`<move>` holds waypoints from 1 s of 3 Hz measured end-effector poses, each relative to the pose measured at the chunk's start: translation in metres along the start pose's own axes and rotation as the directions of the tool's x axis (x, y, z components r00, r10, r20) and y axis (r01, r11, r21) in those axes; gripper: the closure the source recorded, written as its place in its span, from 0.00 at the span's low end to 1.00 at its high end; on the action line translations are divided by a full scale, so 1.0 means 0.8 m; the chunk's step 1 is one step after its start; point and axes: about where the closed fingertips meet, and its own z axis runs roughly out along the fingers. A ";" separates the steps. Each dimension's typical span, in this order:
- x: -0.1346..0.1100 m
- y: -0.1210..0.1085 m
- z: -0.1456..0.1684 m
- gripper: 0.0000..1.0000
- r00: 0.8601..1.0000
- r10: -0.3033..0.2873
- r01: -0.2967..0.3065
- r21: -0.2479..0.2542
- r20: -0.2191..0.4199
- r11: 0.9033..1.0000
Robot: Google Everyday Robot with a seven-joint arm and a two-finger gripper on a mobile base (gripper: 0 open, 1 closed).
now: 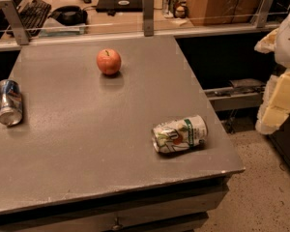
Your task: Move 7up can near apple
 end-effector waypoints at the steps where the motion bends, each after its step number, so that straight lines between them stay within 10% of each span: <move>1: 0.000 0.000 0.000 0.00 1.000 0.000 0.000 0.000 0.000 1.000; 3: -0.041 0.032 0.069 0.00 0.996 -0.006 0.015 -0.098 0.093 0.995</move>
Offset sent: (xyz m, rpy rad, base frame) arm 0.0016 0.0316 -0.0397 0.0818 0.0655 0.0348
